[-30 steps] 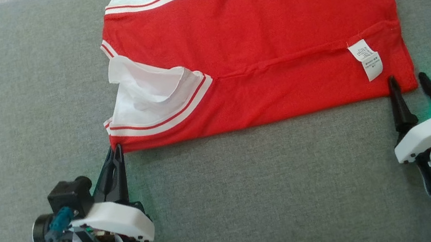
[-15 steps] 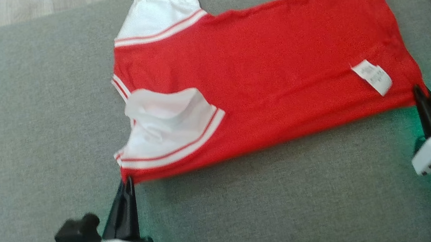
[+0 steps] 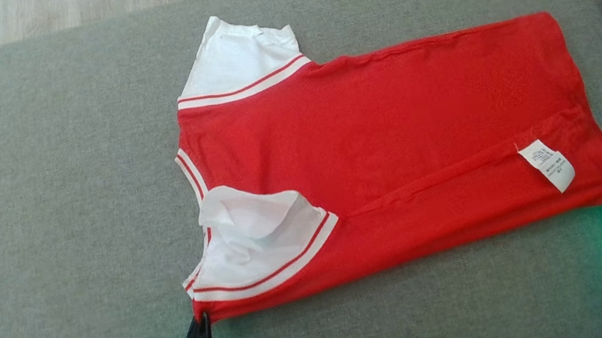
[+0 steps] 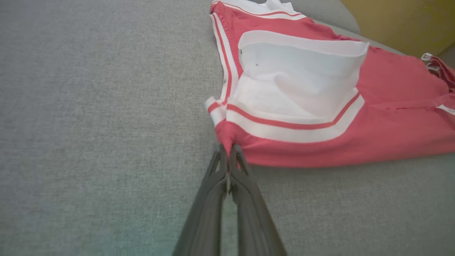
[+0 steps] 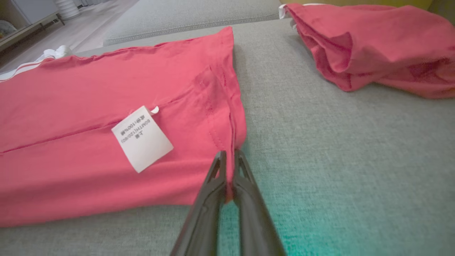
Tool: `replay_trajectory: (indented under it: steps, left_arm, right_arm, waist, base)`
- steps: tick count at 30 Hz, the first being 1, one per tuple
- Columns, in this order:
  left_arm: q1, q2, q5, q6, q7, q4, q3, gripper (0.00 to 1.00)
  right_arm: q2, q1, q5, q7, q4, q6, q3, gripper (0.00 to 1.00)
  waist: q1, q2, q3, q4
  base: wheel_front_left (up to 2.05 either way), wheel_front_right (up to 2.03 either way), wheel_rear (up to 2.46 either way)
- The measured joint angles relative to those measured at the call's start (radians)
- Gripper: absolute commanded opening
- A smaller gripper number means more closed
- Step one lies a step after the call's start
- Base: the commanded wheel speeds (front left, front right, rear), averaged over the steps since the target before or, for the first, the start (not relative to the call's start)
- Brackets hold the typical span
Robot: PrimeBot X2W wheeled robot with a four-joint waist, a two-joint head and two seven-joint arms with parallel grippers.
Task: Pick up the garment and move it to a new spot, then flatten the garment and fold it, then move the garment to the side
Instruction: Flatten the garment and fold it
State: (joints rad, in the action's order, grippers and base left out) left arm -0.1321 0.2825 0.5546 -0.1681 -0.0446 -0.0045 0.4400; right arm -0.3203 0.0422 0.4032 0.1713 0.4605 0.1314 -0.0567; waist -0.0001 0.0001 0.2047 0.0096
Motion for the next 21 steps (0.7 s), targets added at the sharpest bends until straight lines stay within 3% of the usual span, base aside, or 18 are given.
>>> replay_trajectory:
  steps: [2,3,4,5,7,14,21]
  left_arm:
    - [0.001,0.002,0.000,0.000,0.000,0.006,0.007,0.00]
    - [0.002,0.002,0.000,0.000,0.000,0.011,0.008,0.00]
    - [0.005,0.002,0.000,0.000,0.000,0.020,0.009,0.00]
    - [0.007,0.001,0.000,0.000,0.000,0.027,0.009,0.01]
    - [0.008,0.001,-0.001,0.000,0.000,0.034,0.010,1.00]
    - [0.045,0.009,-0.019,-0.020,0.002,0.015,0.003,1.00]
    - [0.201,0.083,-0.068,-0.005,-0.042,-0.063,-0.023,1.00]
  right_arm:
    - [0.008,-0.015,-0.002,-0.018,-0.022,0.000,0.007,0.00]
    - [0.014,-0.018,-0.003,-0.028,-0.028,0.000,0.010,0.17]
    - [0.021,-0.019,-0.006,-0.036,-0.032,0.000,0.014,0.39]
    - [0.025,-0.020,-0.012,-0.043,-0.036,0.000,0.017,1.00]
    - [0.028,-0.021,-0.017,-0.047,-0.041,0.000,0.022,1.00]
    - [0.047,-0.039,-0.070,-0.049,-0.095,0.000,0.080,1.00]
    - [0.065,-0.033,-0.110,-0.042,-0.148,0.000,0.088,1.00]
  waist:
    - [0.0000,0.0000,0.000,-0.003]
    - [0.0001,0.0000,-0.001,-0.004]
    - [0.0001,0.0000,-0.002,-0.004]
    - [0.0001,0.0000,-0.003,-0.004]
    - [0.0001,0.0000,-0.004,-0.005]
    - [0.0001,0.0000,-0.004,-0.016]
    - [0.0001,0.0000,0.022,-0.030]
  base:
    - [0.00,0.00,0.00]
    - [0.00,0.00,0.00]
    - [0.00,0.00,0.00]
    - [0.00,0.00,0.00]
    - [0.00,0.00,0.00]
    - [0.00,0.00,0.00]
    - [0.00,0.00,0.00]
